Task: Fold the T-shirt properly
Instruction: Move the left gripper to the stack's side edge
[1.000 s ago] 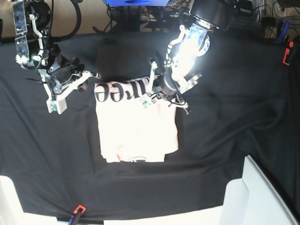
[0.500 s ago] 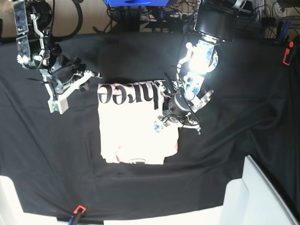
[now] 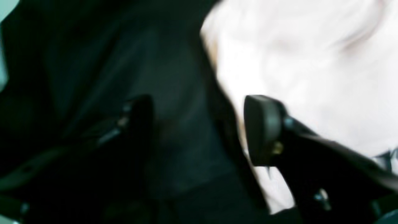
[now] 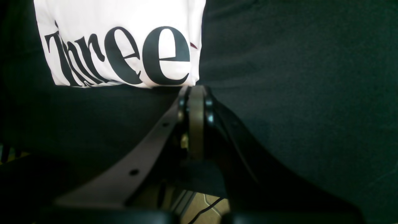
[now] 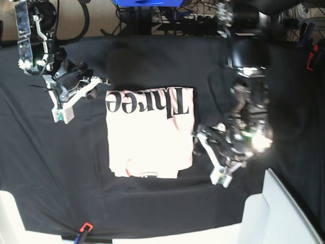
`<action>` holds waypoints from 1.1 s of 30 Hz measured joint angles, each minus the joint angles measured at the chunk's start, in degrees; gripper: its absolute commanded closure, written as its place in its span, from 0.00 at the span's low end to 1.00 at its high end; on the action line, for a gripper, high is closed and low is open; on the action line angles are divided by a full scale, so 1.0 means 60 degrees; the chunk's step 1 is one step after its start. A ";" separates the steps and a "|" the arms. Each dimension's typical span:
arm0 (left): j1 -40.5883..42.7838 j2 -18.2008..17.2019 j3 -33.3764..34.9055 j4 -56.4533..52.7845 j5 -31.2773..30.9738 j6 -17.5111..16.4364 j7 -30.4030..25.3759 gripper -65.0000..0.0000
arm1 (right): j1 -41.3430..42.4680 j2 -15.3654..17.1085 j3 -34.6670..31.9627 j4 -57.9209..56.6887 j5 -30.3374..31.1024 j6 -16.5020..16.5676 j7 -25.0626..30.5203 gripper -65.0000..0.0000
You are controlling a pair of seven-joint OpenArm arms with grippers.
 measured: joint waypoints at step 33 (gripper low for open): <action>-0.1749 -0.0674 -0.0149 -0.4936 -0.3807 0.0138 -0.1045 0.05 | -0.0131 0.0025 0.0000 0.0000 0.0004 0.0004 0.0036 0.98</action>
